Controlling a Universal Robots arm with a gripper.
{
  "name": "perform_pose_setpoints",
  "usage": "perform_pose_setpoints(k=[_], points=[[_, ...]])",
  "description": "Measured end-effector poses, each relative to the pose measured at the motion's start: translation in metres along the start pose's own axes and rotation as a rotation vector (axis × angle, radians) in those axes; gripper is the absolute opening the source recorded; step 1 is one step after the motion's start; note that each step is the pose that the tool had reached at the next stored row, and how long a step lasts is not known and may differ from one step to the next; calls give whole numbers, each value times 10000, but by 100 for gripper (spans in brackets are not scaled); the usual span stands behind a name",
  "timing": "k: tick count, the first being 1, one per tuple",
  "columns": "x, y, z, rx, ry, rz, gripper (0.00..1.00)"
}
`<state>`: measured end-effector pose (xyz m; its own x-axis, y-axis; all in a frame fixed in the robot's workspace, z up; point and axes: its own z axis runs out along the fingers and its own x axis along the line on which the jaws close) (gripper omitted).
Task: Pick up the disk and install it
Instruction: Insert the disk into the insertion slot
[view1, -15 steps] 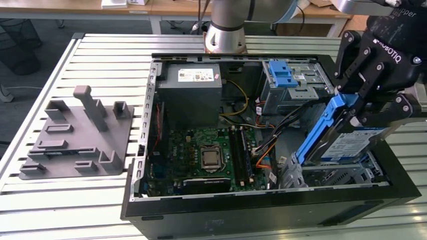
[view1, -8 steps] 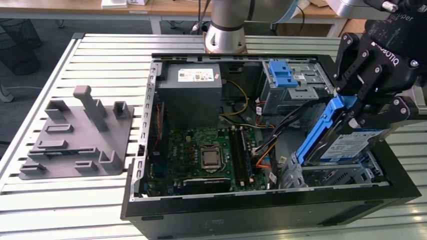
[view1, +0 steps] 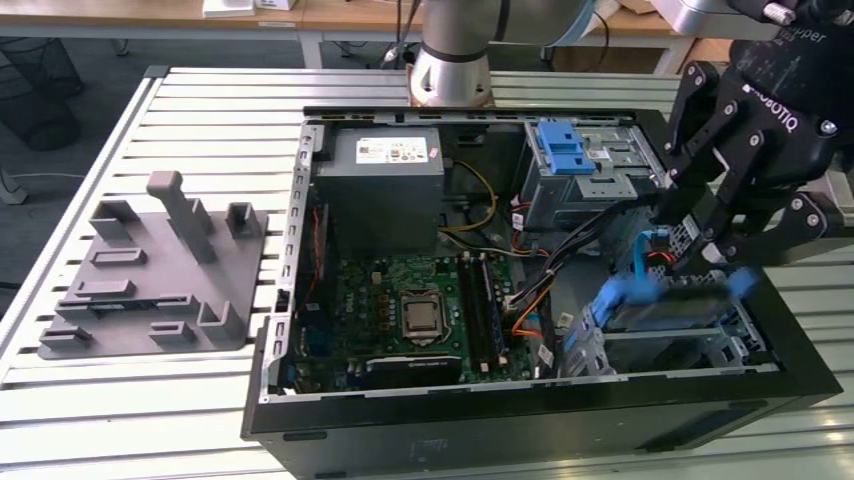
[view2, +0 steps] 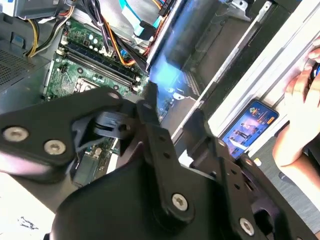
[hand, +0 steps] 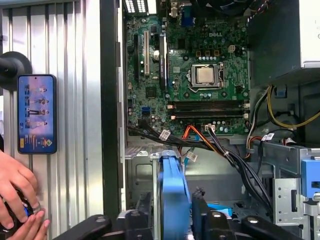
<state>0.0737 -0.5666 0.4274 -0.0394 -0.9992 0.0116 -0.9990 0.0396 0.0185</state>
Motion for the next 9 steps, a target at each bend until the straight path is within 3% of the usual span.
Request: perform_pose_setpoints(k=[2,3,9], points=[[0,0,2,0,0,-1,44],[0,0,7,0,-4,0,50],[-1,-2,112,0,0,-1,49]])
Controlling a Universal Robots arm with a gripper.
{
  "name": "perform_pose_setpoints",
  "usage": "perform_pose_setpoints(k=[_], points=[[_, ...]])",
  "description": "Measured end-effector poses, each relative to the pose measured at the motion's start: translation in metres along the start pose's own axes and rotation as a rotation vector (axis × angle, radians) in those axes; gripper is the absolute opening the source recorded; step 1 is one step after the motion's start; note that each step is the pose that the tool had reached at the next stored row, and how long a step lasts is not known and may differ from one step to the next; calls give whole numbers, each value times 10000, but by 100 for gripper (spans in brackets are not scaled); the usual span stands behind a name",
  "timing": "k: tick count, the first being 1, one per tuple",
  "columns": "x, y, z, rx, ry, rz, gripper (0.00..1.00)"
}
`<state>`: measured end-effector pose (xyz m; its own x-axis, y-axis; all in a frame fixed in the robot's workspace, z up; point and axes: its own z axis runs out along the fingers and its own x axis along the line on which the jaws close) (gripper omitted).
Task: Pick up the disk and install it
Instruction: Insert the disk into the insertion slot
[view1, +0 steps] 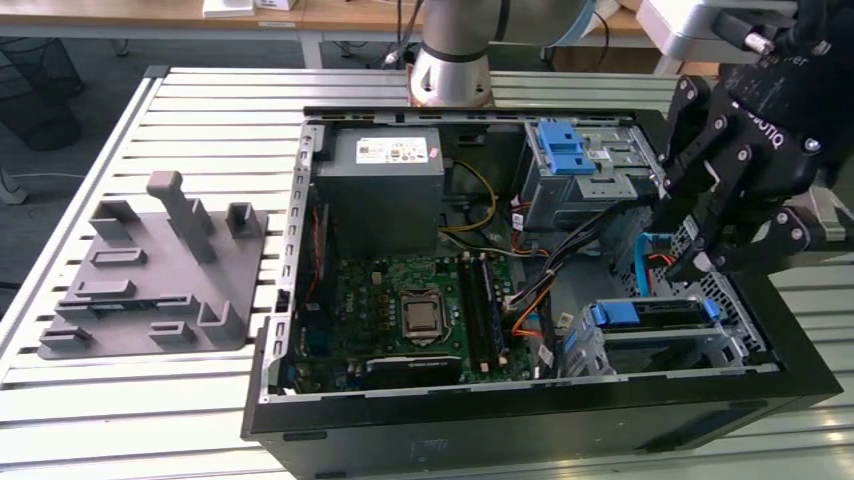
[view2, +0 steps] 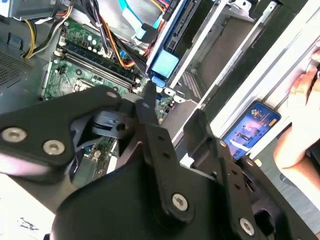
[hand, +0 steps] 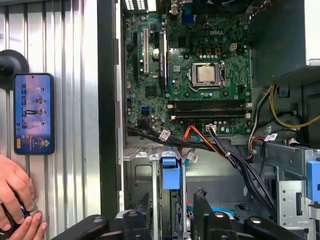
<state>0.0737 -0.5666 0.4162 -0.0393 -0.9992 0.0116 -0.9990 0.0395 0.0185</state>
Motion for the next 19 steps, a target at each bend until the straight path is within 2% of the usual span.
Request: perform_pose_setpoints(k=[2,5,7,8,10,16,19], points=[[-1,-1,36,0,-1,0,36],[-1,-2,91,0,0,0,31],[-2,-3,127,1,0,0,19],[-2,-3,145,1,0,0,19],[-2,-3,182,0,-1,0,11],[-3,-5,285,0,-2,0,11],[-4,-5,287,0,2,0,11]])
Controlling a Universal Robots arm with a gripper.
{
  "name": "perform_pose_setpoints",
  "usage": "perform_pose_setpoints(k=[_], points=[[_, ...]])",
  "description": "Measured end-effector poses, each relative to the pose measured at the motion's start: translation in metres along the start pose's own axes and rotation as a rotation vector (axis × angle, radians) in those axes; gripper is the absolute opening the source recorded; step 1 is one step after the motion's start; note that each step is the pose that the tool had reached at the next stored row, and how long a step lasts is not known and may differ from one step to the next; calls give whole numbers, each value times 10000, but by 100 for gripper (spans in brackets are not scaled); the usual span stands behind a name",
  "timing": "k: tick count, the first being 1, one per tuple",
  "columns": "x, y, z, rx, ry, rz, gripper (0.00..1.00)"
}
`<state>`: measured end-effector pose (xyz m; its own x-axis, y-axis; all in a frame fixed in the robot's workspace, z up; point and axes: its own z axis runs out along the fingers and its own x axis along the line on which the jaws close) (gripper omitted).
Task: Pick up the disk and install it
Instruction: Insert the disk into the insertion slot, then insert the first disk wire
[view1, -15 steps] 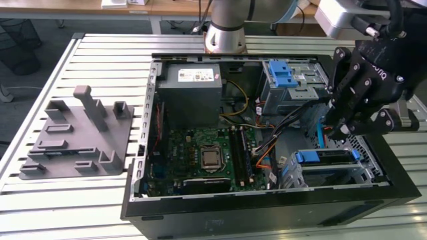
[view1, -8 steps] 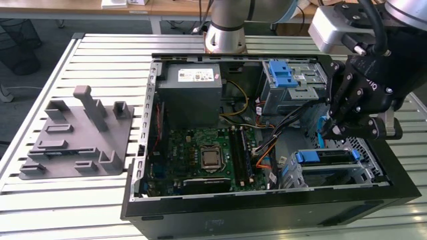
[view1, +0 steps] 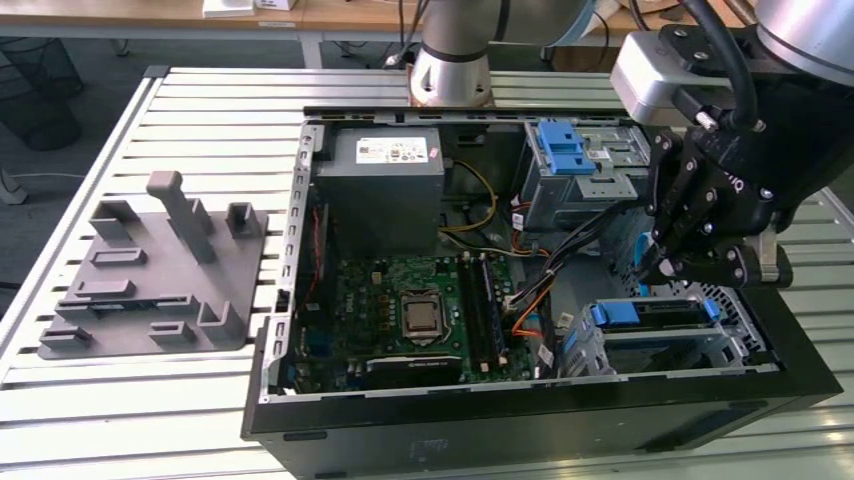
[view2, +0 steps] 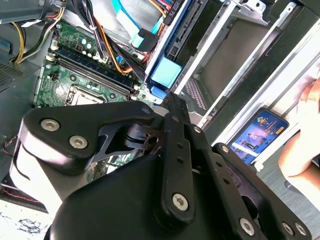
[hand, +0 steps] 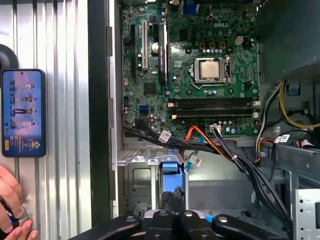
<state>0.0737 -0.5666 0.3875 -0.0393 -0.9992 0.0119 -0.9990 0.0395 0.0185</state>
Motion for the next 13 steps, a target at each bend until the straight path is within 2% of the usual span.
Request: perform_pose_setpoints(k=[3,7,13], points=[[0,0,13,0,-6,0,11],[-1,-1,82,0,-5,0,11],[-1,-2,88,0,-3,0,11]])
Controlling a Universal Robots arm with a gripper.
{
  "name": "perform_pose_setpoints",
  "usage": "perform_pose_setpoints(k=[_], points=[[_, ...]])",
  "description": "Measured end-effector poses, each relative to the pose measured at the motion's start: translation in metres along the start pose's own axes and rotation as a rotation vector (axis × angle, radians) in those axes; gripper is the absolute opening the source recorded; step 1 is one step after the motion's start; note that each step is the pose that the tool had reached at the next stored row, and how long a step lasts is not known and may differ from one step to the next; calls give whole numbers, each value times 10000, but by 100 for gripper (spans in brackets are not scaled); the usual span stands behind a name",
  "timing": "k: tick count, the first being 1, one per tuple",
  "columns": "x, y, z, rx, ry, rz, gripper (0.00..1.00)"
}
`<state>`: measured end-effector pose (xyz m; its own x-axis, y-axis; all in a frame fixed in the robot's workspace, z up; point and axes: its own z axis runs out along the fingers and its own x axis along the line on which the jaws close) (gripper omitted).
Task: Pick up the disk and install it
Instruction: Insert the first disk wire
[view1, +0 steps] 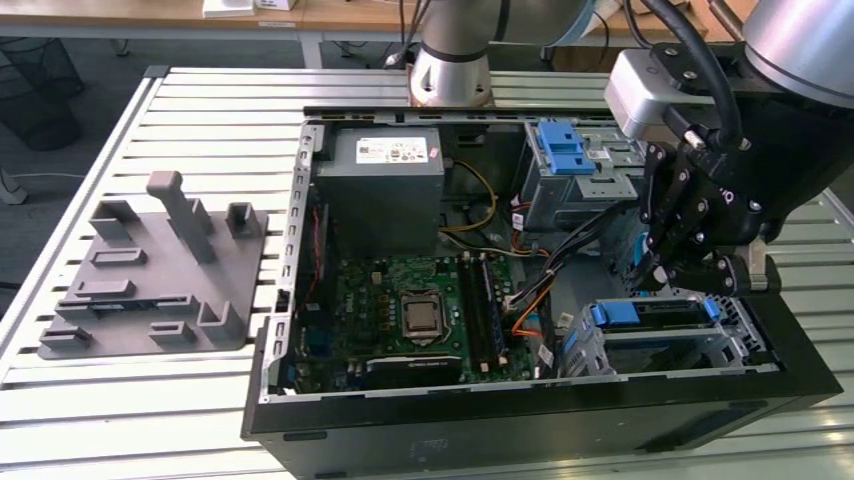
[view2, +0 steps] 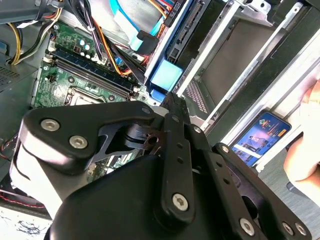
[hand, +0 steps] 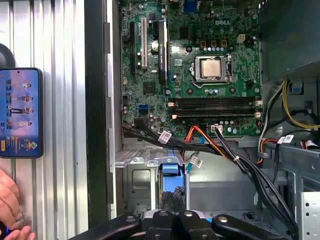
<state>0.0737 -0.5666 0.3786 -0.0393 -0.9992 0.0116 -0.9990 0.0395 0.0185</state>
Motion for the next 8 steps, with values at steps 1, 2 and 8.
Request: perform_pose_setpoints(k=[1,2,8], points=[[0,0,0,0,0,0,11],[0,0,0,0,0,0,11],[0,0,1,0,0,0,11]])
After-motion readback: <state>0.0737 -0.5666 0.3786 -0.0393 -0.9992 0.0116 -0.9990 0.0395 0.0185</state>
